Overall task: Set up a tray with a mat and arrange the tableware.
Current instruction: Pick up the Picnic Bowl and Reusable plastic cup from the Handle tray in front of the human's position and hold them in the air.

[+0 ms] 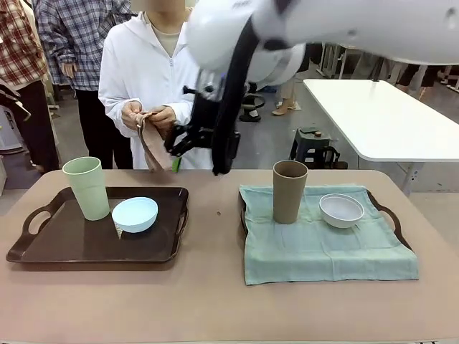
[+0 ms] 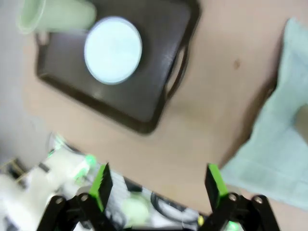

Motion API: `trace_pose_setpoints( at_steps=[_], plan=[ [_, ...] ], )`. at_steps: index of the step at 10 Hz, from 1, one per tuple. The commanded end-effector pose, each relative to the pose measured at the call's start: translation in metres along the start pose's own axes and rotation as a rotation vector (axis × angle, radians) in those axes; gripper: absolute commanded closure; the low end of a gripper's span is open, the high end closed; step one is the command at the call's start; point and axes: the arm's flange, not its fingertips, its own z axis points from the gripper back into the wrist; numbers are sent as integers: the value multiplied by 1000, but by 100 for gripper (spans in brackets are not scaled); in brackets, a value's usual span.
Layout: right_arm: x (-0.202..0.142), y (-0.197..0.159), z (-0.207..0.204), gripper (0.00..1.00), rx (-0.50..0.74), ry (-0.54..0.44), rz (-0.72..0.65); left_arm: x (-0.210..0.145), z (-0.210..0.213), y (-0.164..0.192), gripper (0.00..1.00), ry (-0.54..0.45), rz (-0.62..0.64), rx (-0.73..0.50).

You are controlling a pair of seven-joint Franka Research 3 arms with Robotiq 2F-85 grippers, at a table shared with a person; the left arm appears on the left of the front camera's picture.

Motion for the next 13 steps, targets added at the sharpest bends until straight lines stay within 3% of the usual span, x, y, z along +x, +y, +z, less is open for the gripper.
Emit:
trace_pose_setpoints(
  at_steps=[1,3,4,5,6,7,11,13],
  plan=[
    [18,38,-14,1,-182,-109,-56,-16,-14,0,0,2,-18,34],
    [22,55,-28,1,-290,-154,-74,-27,-39,-1,0,1,-19,-2],
    [24,57,-35,1,-386,-236,-99,-32,-49,-1,0,-7,-12,-36],
    [24,57,-43,1,-391,-253,-116,-34,-53,0,0,-6,24,-58],
    [17,57,-41,1,-252,-218,-75,-35,-49,-2,0,-20,59,-69],
    [17,50,-37,1,-335,-235,-60,-32,-51,3,0,-10,22,-43],
    [19,52,-39,1,-332,-240,-62,-33,-55,2,0,-14,29,-55],
    [25,55,-69,1,-293,-282,-167,-38,-80,9,0,-20,81,76]
  ],
)
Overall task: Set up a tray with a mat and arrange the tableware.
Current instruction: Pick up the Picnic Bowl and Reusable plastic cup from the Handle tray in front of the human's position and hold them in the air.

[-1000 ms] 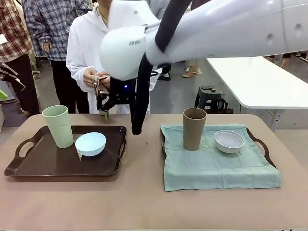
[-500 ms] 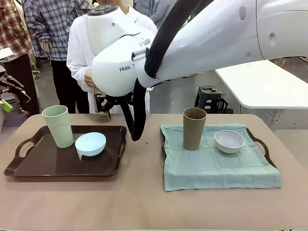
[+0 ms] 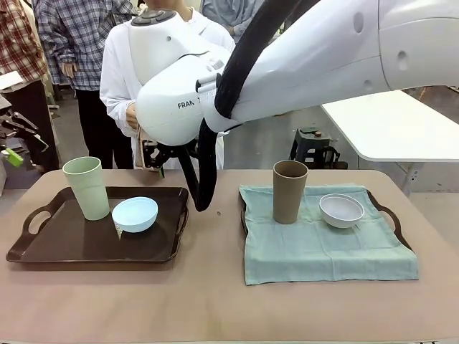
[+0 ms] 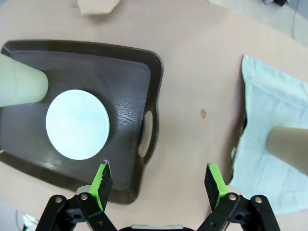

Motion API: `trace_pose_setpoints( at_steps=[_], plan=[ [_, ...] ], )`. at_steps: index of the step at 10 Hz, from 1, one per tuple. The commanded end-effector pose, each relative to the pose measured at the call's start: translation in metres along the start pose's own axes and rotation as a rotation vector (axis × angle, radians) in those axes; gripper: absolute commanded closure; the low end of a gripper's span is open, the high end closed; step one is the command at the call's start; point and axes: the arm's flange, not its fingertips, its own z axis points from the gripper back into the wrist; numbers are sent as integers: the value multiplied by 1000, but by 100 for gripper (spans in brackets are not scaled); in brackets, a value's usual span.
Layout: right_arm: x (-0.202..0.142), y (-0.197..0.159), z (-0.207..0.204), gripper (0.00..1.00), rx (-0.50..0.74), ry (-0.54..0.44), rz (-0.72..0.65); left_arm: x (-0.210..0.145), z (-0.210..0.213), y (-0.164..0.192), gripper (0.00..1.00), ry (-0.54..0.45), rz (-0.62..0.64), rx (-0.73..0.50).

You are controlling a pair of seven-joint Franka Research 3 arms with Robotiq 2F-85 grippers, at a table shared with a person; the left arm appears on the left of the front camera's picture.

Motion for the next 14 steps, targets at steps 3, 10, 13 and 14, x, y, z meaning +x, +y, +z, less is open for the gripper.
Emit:
trace_pose_setpoints(
  at_steps=[3,10,13,14],
  plan=[
    [-5,20,-39,1,79,-28,-87,-25,-28,3,0,-81,29,146],
    [10,38,-89,1,172,64,-103,-50,-53,18,0,-166,-2,49],
    [16,51,-109,1,204,108,-84,-52,-74,21,0,-161,2,112],
    [17,53,-112,1,200,118,-83,-53,-76,22,0,-168,3,115]
  ],
)
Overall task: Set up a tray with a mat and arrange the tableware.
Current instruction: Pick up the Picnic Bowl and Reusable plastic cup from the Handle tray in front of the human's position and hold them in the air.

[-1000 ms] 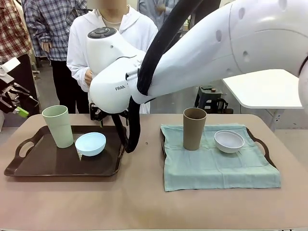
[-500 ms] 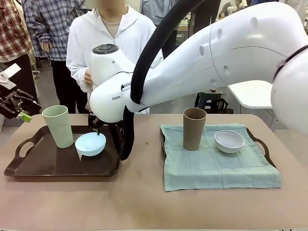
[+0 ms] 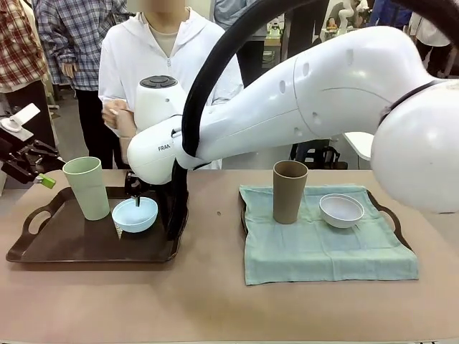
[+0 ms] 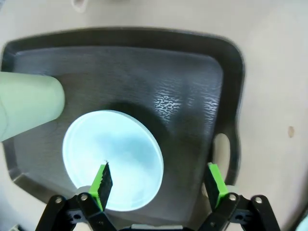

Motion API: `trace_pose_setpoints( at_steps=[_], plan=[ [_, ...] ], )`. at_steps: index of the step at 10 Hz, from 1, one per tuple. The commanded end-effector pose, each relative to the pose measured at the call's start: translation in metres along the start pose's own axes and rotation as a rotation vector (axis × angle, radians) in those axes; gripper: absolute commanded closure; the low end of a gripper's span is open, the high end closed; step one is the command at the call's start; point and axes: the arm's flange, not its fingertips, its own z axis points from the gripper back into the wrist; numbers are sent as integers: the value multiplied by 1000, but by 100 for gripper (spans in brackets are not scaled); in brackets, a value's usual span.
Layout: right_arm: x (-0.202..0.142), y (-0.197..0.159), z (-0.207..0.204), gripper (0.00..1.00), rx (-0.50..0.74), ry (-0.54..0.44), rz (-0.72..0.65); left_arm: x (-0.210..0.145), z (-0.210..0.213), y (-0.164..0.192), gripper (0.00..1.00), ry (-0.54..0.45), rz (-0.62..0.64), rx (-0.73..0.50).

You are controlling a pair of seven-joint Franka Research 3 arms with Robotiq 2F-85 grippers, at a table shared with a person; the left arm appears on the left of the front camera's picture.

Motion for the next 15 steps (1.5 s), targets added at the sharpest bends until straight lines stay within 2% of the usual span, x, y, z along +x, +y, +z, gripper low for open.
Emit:
trace_pose_setpoints(
  at_steps=[1,2,6,10,12,15],
  plan=[
    [7,4,-3,1,-37,36,-15,0,-2,-2,0,-38,-4,40],
    [0,0,0,1,0,0,0,0,0,0,0,0,0,0],
    [2,1,-4,1,-14,3,-2,0,-1,1,0,-7,2,7],
    [4,-1,-12,1,-6,14,20,-13,-36,8,0,-48,-196,72],
    [5,0,-19,1,1,15,30,-16,-47,9,0,-60,-233,77],
    [7,3,-29,1,8,7,46,-23,-61,8,0,-58,-221,24]
  ],
)
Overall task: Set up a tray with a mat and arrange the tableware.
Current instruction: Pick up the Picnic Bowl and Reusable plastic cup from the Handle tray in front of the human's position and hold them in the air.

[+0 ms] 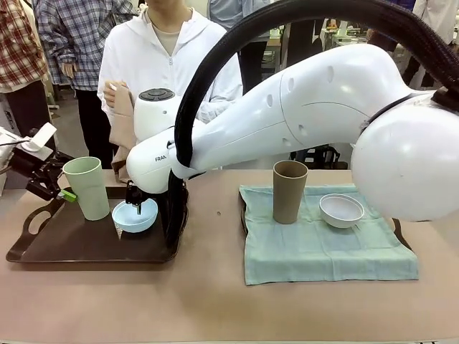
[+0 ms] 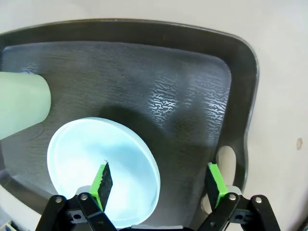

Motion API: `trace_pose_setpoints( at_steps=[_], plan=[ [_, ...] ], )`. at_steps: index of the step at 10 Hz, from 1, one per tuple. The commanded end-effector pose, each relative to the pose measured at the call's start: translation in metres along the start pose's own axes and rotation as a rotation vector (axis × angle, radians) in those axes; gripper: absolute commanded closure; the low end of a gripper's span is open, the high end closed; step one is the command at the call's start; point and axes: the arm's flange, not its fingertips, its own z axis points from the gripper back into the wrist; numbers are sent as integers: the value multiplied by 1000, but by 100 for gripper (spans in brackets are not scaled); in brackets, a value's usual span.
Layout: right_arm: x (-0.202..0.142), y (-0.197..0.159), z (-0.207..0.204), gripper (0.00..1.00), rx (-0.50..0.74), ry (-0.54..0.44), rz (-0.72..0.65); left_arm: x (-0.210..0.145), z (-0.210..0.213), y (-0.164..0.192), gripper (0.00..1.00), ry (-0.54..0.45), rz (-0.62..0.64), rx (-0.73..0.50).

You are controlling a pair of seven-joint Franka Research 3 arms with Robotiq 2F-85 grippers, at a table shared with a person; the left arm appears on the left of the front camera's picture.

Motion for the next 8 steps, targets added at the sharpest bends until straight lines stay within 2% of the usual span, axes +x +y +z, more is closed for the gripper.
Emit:
trace_pose_setpoints(
  at_steps=[1,7,8],
  plan=[
    [8,5,-8,1,24,2,7,-3,-10,-4,0,-14,-20,-8],
    [10,6,-18,1,17,13,8,-7,-42,-3,0,-64,-24,-57],
    [11,5,-19,39,33,2,28,-7,-44,-2,0,-75,-1,-66]
  ],
)
